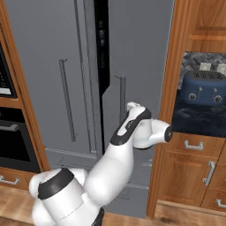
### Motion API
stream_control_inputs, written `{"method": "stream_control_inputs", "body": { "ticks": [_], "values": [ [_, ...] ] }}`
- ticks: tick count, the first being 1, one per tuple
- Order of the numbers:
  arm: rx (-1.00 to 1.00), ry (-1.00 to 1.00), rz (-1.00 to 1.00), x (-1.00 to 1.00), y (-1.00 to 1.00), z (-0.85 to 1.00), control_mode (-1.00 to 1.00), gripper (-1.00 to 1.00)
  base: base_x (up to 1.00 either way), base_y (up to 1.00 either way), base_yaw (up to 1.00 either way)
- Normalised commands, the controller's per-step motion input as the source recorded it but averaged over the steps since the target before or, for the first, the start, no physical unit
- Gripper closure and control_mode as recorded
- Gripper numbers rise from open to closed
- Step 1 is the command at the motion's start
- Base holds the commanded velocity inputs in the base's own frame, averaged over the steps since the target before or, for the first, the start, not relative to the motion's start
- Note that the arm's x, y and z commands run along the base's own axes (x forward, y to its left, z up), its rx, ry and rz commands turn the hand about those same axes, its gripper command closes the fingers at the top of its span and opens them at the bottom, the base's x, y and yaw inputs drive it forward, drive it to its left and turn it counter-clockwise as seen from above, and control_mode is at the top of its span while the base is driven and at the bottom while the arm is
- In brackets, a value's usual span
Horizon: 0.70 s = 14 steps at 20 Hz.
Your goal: Place the kiwi in the correct fridge rack based on whether it is a fruit or vegetable. Finally, close the fridge door.
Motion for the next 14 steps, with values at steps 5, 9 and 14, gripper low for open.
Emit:
{"method": "stream_control_inputs", "body": {
  "ticks": [5,9,14],
  "values": [
    [-0.02,0.00,-0.01,0.67,0.44,0.09,-1.00,-1.00,0.00,0.00,0.00],
    [-0.03,0.00,-0.06,0.47,0.34,0.13,-1.00,-1.00,0.00,0.00,0.00],
    [-0.05,0.00,-0.19,0.25,0.29,0.12,-1.00,-1.00,0.00,0.00,0.00]
  ]
}}
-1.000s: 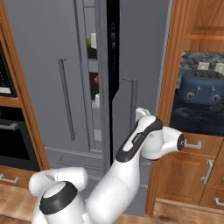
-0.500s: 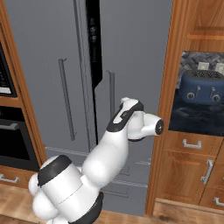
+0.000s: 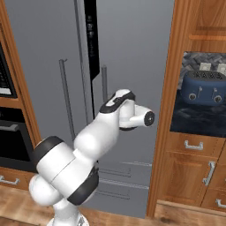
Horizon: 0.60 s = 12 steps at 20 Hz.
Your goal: Place the kiwi in the correct fridge rack based on whether it is a fruit or vegetable. Finally, close the fridge door.
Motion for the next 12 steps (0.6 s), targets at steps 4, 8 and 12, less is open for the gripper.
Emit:
{"method": "stream_control_inputs", "body": {
  "ticks": [4,8,12],
  "values": [
    [-0.05,0.00,-0.23,0.27,0.40,0.02,-1.00,-1.00,0.00,0.00,0.00],
    [-0.06,0.00,-0.23,0.30,0.48,0.00,-1.00,-1.00,0.00,0.00,0.00],
    [-0.05,0.00,-0.22,0.34,0.46,0.00,-1.00,-1.00,0.00,0.00,0.00]
  ]
}}
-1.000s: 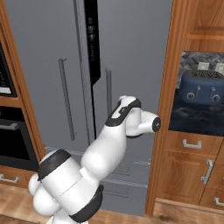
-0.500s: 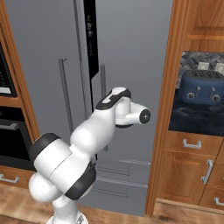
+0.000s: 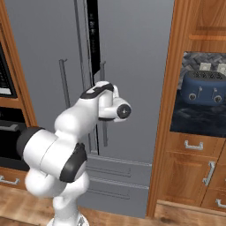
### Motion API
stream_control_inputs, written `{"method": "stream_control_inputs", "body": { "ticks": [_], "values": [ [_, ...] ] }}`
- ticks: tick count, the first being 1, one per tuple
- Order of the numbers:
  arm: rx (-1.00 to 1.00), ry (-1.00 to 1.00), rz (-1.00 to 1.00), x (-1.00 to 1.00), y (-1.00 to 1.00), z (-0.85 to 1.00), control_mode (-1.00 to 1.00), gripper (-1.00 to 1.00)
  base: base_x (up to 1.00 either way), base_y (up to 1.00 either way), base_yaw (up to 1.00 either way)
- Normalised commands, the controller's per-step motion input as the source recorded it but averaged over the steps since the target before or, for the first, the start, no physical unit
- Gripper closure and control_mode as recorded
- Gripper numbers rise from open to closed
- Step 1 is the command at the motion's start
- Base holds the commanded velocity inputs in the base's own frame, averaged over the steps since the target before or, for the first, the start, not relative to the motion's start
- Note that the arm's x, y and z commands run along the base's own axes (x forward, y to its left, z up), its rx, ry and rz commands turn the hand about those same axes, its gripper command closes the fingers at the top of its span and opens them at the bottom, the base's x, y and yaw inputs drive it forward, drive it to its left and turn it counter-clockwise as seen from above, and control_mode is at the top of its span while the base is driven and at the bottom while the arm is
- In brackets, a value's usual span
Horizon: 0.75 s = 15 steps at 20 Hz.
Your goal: Place the kiwi in the correct fridge rack based on whether it is a fruit or vegetable. Finally, close the fridge door.
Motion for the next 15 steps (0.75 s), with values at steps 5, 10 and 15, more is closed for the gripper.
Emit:
{"method": "stream_control_inputs", "body": {
  "ticks": [5,10,15],
  "values": [
    [-0.04,0.00,-0.19,0.39,0.31,0.00,-1.00,-1.00,0.00,0.00,0.00],
    [-0.01,0.05,-0.15,0.41,0.07,0.00,-1.00,-1.00,0.00,0.00,0.00],
    [0.00,0.04,-0.08,0.07,0.00,-0.01,-1.00,-1.00,0.00,0.00,0.00]
  ]
}}
